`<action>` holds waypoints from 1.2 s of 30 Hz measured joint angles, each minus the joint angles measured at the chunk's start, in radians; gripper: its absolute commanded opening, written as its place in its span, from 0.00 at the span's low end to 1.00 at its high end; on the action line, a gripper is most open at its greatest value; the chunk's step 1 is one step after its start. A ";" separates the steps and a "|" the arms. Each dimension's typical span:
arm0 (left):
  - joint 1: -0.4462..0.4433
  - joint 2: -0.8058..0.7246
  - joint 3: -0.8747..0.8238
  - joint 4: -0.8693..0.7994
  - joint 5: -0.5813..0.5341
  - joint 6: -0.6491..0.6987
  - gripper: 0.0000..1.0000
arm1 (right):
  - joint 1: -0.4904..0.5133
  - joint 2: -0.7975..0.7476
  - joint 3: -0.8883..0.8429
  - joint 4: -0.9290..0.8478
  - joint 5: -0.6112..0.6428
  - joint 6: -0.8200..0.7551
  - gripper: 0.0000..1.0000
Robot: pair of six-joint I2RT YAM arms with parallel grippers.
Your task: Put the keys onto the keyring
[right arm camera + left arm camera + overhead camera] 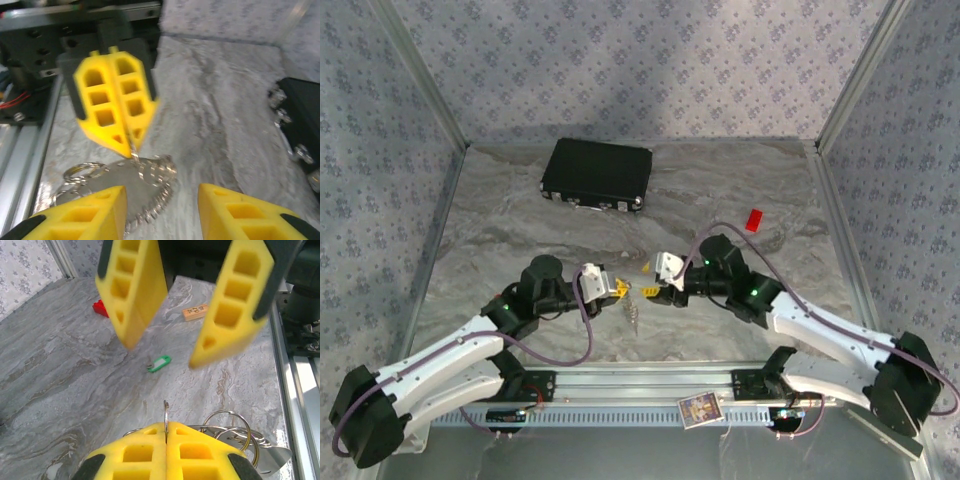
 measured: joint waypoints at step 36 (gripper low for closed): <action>-0.009 0.039 0.034 -0.027 -0.080 -0.078 0.00 | -0.171 0.477 0.235 -0.584 0.634 0.941 0.35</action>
